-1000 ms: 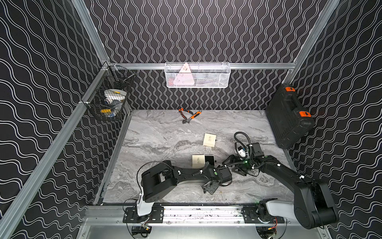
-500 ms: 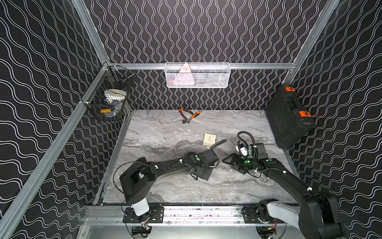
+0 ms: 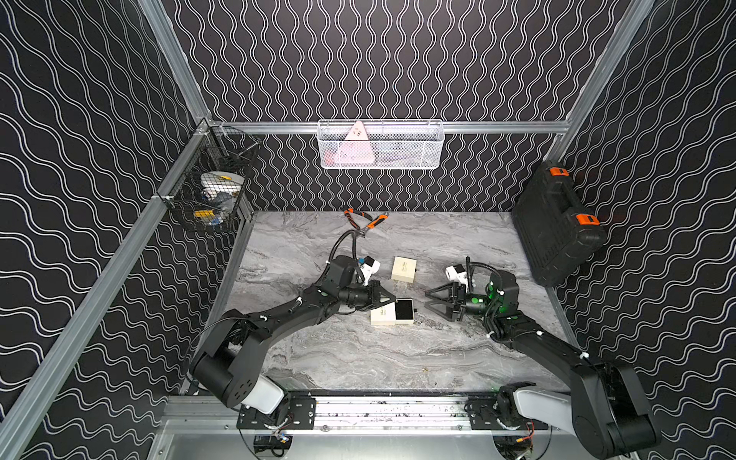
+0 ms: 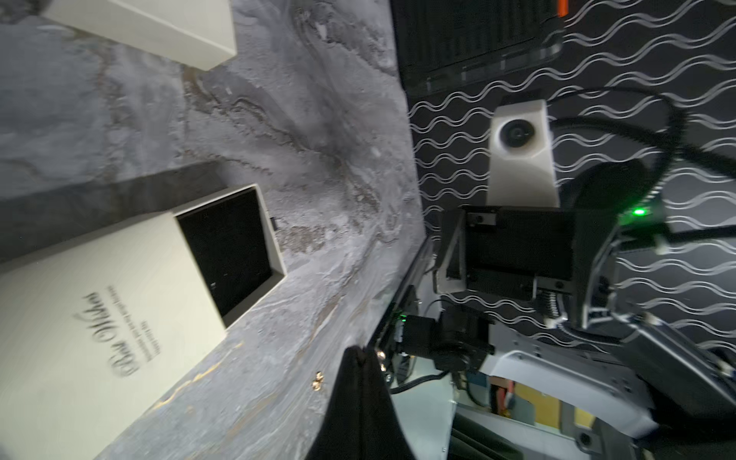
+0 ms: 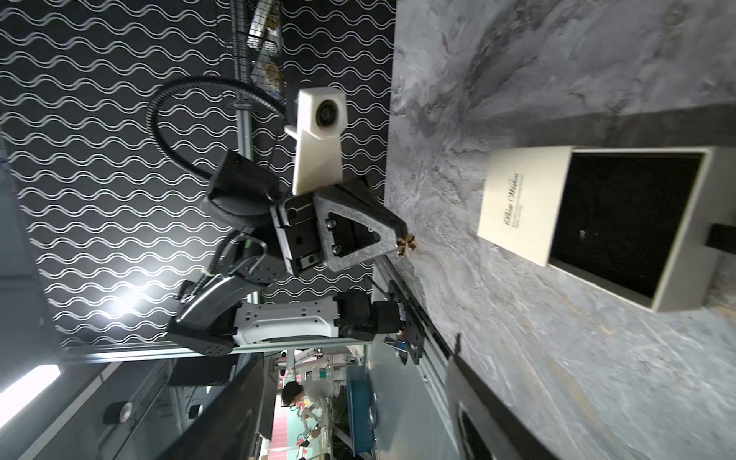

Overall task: Place the earrings into the drawer-style jewelry box
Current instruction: Pick up the earring from the center of the board.

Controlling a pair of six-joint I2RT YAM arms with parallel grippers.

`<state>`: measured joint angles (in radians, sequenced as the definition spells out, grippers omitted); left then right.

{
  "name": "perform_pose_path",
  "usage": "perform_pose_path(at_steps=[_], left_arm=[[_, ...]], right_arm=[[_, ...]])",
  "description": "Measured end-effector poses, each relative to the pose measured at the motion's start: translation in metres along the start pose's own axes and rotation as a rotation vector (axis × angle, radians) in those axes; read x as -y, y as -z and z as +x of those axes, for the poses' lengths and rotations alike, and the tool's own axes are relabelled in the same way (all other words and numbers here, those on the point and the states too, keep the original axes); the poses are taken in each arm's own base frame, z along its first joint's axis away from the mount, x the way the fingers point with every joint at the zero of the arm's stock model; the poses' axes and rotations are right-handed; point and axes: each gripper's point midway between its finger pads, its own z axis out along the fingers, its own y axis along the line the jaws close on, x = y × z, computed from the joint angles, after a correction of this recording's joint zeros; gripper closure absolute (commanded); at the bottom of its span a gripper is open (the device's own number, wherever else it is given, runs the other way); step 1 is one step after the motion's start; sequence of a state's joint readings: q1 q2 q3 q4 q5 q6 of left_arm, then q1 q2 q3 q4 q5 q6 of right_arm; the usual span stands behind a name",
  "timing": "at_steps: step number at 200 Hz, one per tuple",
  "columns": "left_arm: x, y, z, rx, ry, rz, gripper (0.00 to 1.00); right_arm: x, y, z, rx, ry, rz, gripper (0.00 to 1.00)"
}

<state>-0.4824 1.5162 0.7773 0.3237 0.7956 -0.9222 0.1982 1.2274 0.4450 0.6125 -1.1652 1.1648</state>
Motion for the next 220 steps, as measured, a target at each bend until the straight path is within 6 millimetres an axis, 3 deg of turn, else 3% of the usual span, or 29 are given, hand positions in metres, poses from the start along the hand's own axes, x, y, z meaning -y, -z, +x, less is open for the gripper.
perform_pose_path(at_steps=[37,91,162,220], left_arm=[[0.029,0.006,-0.006,0.016,0.009,0.173,1.0],[0.058,0.016,-0.007,0.018,-0.039,0.27,1.0],[0.07,0.024,-0.005,0.017,-0.059,0.291,1.0],[0.065,0.024,-0.001,0.007,-0.066,0.269,1.0]], right_arm=[[-0.014,-0.018,0.003,-0.055,0.003,-0.049,0.34],[-0.021,-0.046,0.01,-0.136,0.02,-0.085,0.41],[-0.028,-0.06,0.0,-0.156,0.011,-0.181,0.53],[-0.04,-0.065,0.008,-0.193,0.014,-0.229,0.49]])
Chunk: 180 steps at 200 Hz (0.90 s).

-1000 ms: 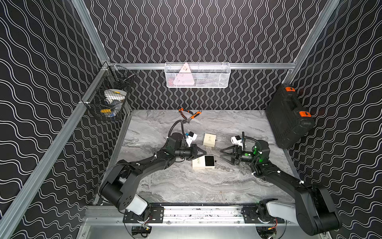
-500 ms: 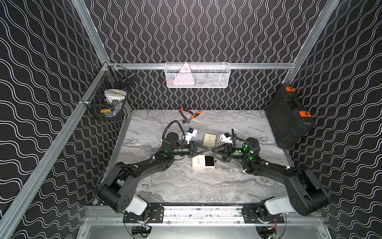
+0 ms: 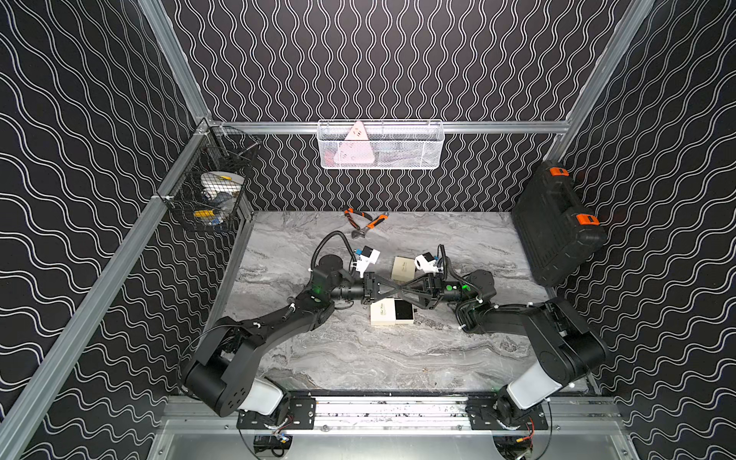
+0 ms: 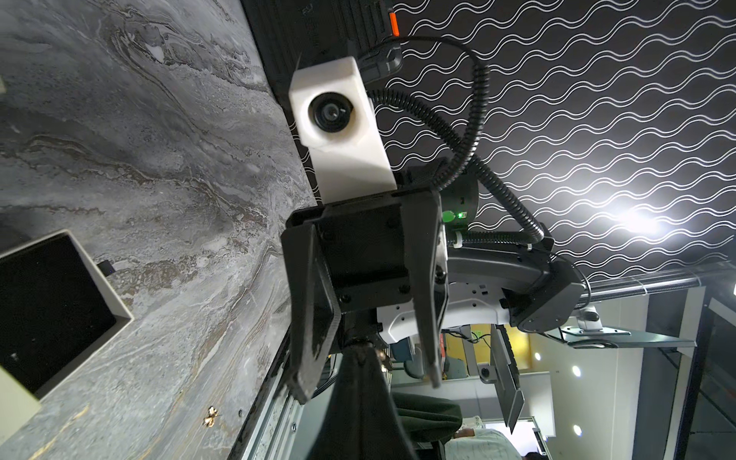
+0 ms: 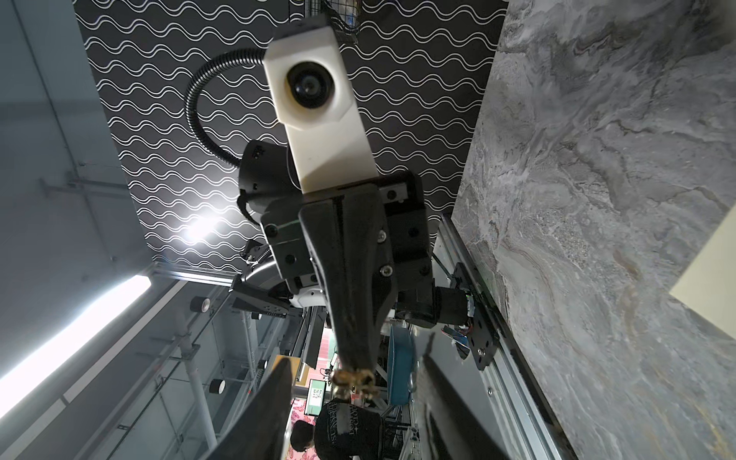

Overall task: Place the earrings into the drawer-style jewelry box
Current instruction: Pick up the earring from the center of the board.

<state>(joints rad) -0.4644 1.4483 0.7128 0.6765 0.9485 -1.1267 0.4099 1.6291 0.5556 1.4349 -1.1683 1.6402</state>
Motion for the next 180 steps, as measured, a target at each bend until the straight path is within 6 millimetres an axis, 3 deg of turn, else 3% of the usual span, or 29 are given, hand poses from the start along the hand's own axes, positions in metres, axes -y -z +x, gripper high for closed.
perform_pose_path(at_steps=[65,180], left_arm=[[-0.0041,0.0003,0.0024,-0.011,0.003,-0.022,1.0],[-0.006,0.0015,0.0043,-0.018,-0.016,-0.042,1.0]], right_arm=[[-0.0011,0.0006,0.0027,-0.005,-0.002,0.001,0.59],[0.0015,0.0004,0.0065,-0.019,0.017,0.028,0.64]])
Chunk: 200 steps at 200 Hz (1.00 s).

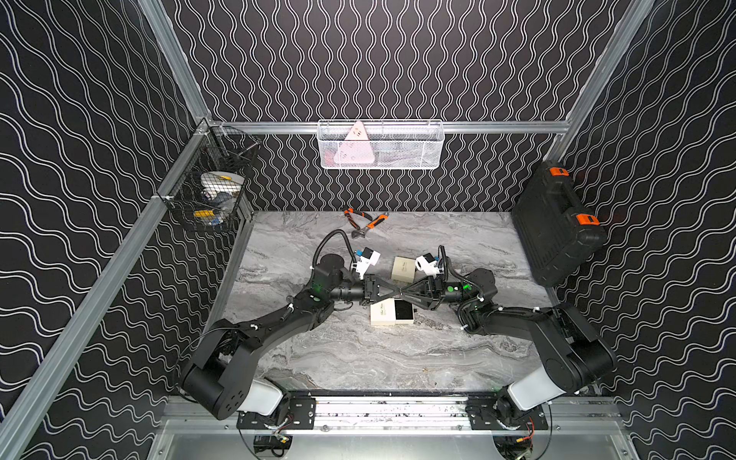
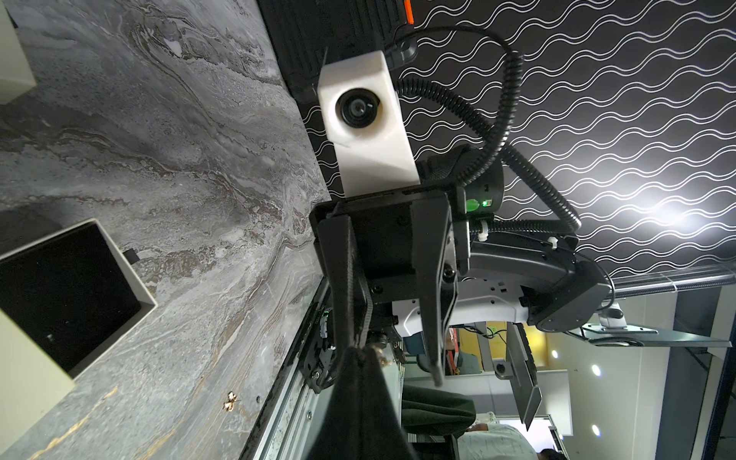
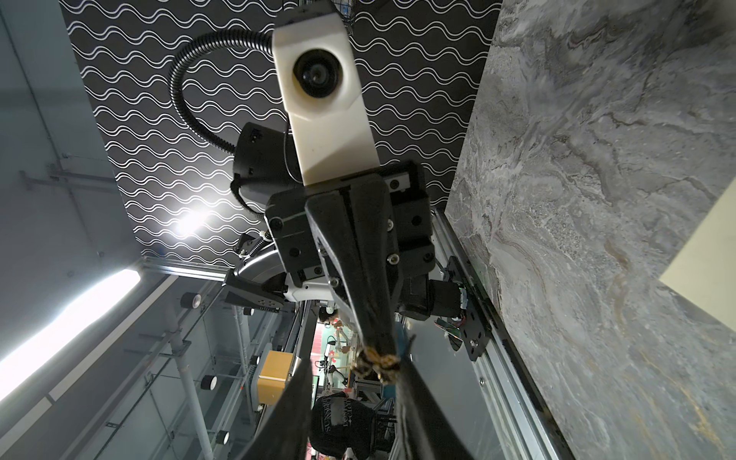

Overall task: Place the earrings into the drawer-style jewelry box
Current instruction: Pick up the earring from the center of the board.

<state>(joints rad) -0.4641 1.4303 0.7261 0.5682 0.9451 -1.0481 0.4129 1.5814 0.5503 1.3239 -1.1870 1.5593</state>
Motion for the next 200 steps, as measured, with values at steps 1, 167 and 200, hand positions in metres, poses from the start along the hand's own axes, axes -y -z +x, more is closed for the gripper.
perform_pose_path(at_steps=[1,167,200], left_arm=[[0.0,0.0,0.0,0.0,0.0,0.0,1.0],[-0.0022,0.0016,0.0038,-0.01,-0.001,-0.018,1.0],[-0.0023,0.0019,0.0043,-0.011,-0.001,-0.02,1.0]], right_arm=[[0.0,0.0,-0.0001,0.0,0.0,0.0,0.64],[0.0062,-0.0033,-0.0027,-0.009,-0.035,0.002,0.7],[0.0065,-0.0032,-0.0018,-0.009,-0.027,0.013,0.72]])
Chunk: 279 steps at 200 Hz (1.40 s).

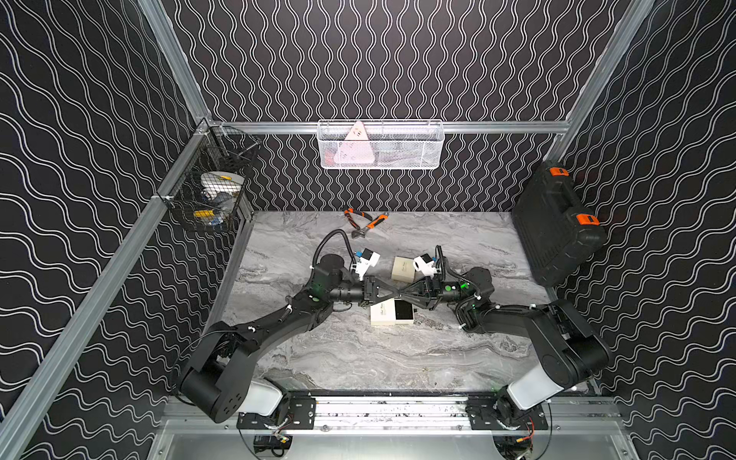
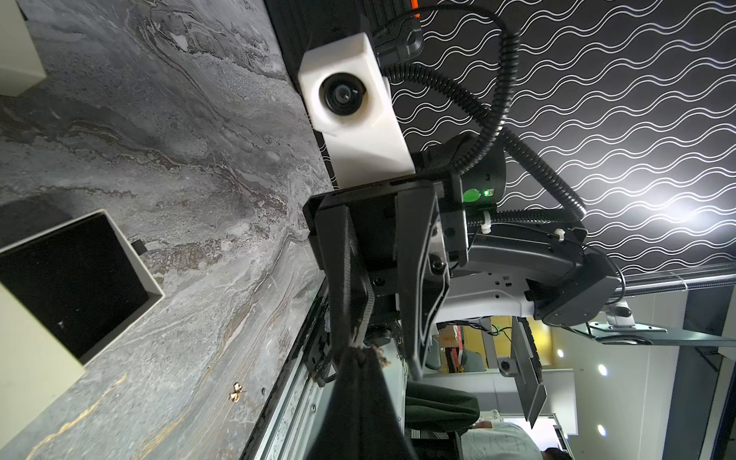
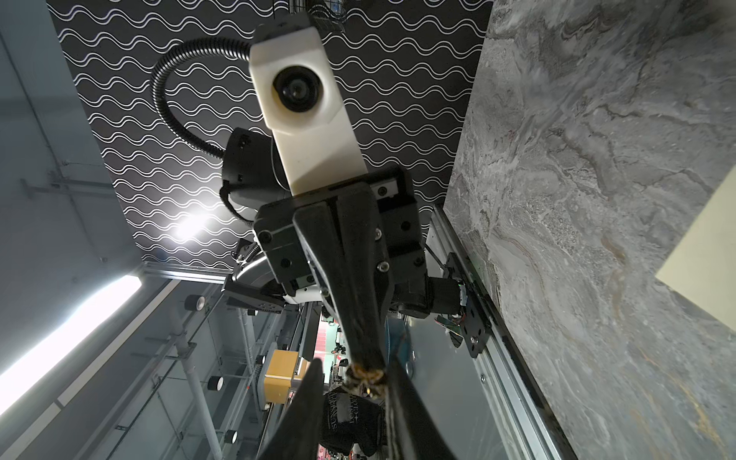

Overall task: Place the earrings into the drawer-style jewelry box
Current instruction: Pick up the earring from the center of the board.

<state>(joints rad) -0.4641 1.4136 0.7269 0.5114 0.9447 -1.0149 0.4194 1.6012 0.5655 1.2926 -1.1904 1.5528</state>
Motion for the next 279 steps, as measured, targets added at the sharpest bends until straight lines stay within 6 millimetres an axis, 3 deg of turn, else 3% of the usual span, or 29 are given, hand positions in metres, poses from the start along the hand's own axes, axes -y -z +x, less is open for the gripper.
perform_pose_path(at_steps=[101,274,279], left_arm=[[-0.001,0.0011,0.0017,-0.005,-0.002,-0.015,1.0],[-0.0034,0.0011,0.0027,-0.008,-0.01,-0.023,1.0],[-0.0034,0.0011,0.0027,-0.008,-0.01,-0.023,0.95]], right_arm=[[0.0065,-0.0025,0.0046,-0.013,0.009,0.045,0.72],[0.0089,-0.0034,0.0026,-0.012,-0.018,0.034,0.88],[0.0089,-0.0034,0.0026,-0.012,-0.018,0.034,0.88]])
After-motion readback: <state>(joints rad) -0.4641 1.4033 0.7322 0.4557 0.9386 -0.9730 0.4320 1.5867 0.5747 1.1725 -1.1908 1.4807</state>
